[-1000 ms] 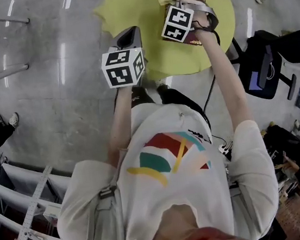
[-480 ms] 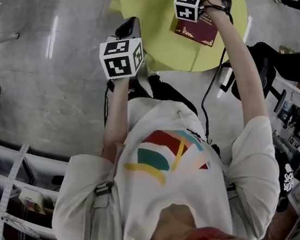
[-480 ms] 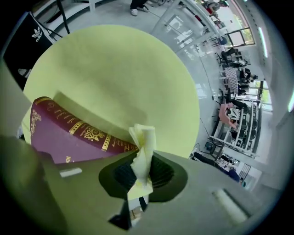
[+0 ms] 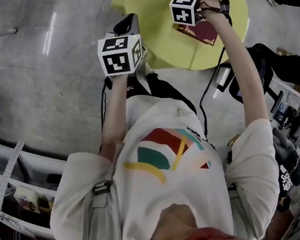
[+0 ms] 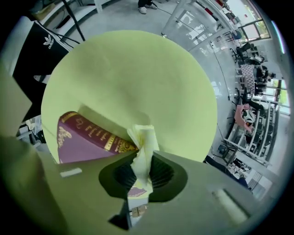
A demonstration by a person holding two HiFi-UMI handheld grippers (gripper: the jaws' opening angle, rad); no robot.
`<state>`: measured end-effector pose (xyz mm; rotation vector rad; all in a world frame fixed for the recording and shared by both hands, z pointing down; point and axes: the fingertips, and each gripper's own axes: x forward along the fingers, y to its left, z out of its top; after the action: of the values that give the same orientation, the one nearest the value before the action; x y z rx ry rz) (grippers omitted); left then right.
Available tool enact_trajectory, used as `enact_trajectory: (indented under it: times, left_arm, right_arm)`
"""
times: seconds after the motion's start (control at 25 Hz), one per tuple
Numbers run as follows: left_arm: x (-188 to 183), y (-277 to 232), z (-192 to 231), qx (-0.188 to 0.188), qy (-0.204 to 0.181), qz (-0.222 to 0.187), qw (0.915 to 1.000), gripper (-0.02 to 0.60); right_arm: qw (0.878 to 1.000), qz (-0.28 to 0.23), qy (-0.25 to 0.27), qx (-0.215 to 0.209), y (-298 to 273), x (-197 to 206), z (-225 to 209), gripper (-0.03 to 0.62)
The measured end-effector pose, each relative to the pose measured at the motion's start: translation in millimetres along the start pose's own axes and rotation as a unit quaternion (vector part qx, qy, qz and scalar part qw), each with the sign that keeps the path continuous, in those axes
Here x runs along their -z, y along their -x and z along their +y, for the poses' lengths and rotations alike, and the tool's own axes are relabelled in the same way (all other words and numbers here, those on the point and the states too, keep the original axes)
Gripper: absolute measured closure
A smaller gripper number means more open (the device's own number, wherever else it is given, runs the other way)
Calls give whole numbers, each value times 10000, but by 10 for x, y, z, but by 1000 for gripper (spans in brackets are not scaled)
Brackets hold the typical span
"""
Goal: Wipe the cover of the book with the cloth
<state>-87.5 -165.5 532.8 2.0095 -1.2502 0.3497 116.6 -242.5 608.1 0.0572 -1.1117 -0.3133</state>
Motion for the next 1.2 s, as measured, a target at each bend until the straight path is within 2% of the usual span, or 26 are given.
enact_trajectory:
  times: [0.32,0.72,1.0,1.2]
  left_arm:
    - [-112,115,59,-98,11,-167,9998,567]
    - [-175,235,84,-145,23,-309,9994,566]
    - [-171,228,-6,-53,-23,-318,9995,566]
    - [-197,213,-88,23,-105,-342,9994,567]
  right_arm:
    - [9990,-384,-46,-224,358,-312,606,565]
    - [9975,-671,-236,-33,701,-587,1266,565]
    - [9968,-741,-302,27,787,-653,1515,565]
    - [9959,-805,-398,70,800,-628,1537,565]
